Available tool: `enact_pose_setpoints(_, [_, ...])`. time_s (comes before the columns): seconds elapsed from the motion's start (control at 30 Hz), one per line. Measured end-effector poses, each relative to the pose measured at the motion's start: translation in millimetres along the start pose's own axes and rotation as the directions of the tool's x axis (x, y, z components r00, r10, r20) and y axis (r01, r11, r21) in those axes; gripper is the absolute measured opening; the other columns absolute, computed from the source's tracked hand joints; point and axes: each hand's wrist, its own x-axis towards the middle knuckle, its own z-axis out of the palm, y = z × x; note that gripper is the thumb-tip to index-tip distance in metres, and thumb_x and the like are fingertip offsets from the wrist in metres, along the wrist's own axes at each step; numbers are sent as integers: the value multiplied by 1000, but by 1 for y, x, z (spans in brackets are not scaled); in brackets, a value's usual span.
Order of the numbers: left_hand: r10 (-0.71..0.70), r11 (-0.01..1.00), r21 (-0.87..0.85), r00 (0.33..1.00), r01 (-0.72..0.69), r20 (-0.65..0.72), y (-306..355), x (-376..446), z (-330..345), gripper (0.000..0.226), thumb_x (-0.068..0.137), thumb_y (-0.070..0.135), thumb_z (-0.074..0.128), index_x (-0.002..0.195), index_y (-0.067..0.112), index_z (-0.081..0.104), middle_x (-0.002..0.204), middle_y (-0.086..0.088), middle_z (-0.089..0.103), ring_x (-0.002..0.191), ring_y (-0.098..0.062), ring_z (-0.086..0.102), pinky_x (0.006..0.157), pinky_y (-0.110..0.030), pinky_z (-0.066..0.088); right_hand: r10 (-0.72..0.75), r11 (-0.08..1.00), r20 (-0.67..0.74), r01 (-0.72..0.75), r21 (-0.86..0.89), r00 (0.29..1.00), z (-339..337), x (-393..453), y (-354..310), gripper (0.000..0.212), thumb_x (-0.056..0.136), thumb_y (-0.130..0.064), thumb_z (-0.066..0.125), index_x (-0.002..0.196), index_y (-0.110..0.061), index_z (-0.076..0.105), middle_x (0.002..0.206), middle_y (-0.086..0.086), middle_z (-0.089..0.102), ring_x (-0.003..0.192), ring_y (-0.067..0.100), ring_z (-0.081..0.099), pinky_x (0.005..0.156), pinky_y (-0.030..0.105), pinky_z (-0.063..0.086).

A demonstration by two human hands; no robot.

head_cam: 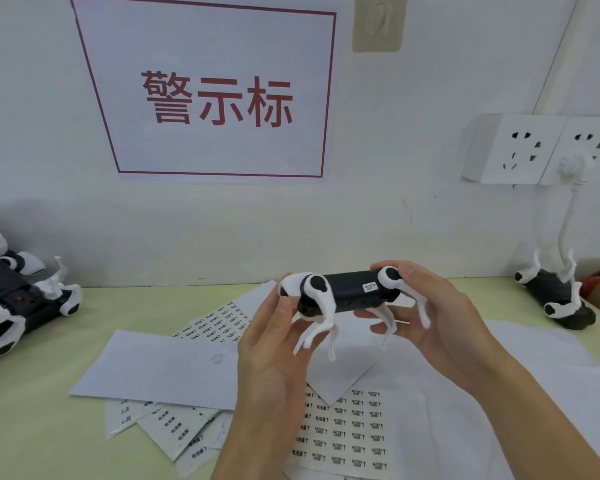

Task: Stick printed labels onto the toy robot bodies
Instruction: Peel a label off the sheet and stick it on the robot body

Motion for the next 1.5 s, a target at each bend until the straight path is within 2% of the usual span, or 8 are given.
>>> enact_pose_setpoints(0.23, [14, 1000, 28, 1000, -14, 2, 0, 0, 1, 27, 85, 29, 65, 108, 23, 78, 114, -7, 75, 98, -20, 73, 75, -27, 58, 105, 992, -28, -103, 65, 994, 2, 2, 4, 43, 81, -31, 57, 110, -1, 68, 102, 14, 68, 84, 42, 72, 68, 39, 55])
enact_pose_setpoints(0.4, [6, 999, 45, 998, -3, -64, -4, 2, -1, 22, 96, 20, 60, 117, 23, 66, 119, -12, 71, 106, -31, 70, 78, -33, 58, 42, 999, -44, -40, 30, 998, -2, 1, 2, 35, 76, -35, 59, 97, -11, 72, 100, 10, 70, 91, 42, 72, 72, 38, 55])
enact_pose_setpoints(0.57, [-12, 996, 92, 994, 21, -106, -7, 3, -3, 22, 100, 17, 55, 103, 25, 75, 118, -8, 72, 112, -25, 69, 83, -42, 57, -8, 1000, -86, 7, -18, 996, -5, 2, 1, 35, 75, -36, 60, 97, -11, 71, 99, 9, 71, 88, 35, 72, 72, 37, 53])
enact_pose_setpoints(0.77, [-79, 989, 118, 996, 83, -45, -8, 0, 1, 55, 80, 34, 64, 132, 18, 64, 121, -4, 73, 116, -26, 67, 88, -40, 60, -101, 979, -108, 79, -188, 989, -2, 3, -5, 40, 64, -45, 72, 92, -17, 74, 99, 10, 73, 85, 31, 73, 66, 33, 58])
enact_pose_setpoints(0.97, [-116, 991, 53, 980, 126, -162, -9, 0, 3, 34, 102, 12, 51, 133, 23, 61, 117, -5, 74, 104, -28, 73, 77, -33, 63, -236, 864, -93, 166, -475, 967, 19, -4, -19, 41, 65, -61, 71, 88, -28, 73, 97, -8, 72, 77, 24, 74, 74, 49, 62])
enact_pose_setpoints(1.13, [-116, 992, 18, 978, 121, -173, -7, 0, 4, 36, 106, 10, 44, 125, 32, 66, 115, -7, 74, 103, -32, 73, 75, -33, 63, -323, 771, -88, 208, -601, 942, 33, -7, -27, 25, 74, -54, 71, 84, -32, 71, 92, -15, 72, 82, 14, 72, 79, 46, 59])
enact_pose_setpoints(1.37, [-88, 991, 94, 989, 99, -117, -6, 1, 3, 31, 96, 25, 57, 121, 38, 69, 115, -3, 74, 99, -26, 74, 74, -32, 52, -324, 796, -101, 213, -567, 941, 31, -8, -30, 21, 84, -49, 67, 85, -28, 71, 93, -13, 71, 72, 23, 73, 71, 48, 62])
enact_pose_setpoints(1.5, [-71, 992, 95, 994, 78, -78, -3, 0, 2, 35, 80, 36, 65, 114, 40, 72, 112, -4, 75, 86, -21, 71, 65, -28, 51, -249, 877, -134, 164, -452, 959, 22, -5, -28, 20, 91, -43, 61, 84, -28, 72, 91, -5, 72, 67, 29, 74, 55, 36, 61])
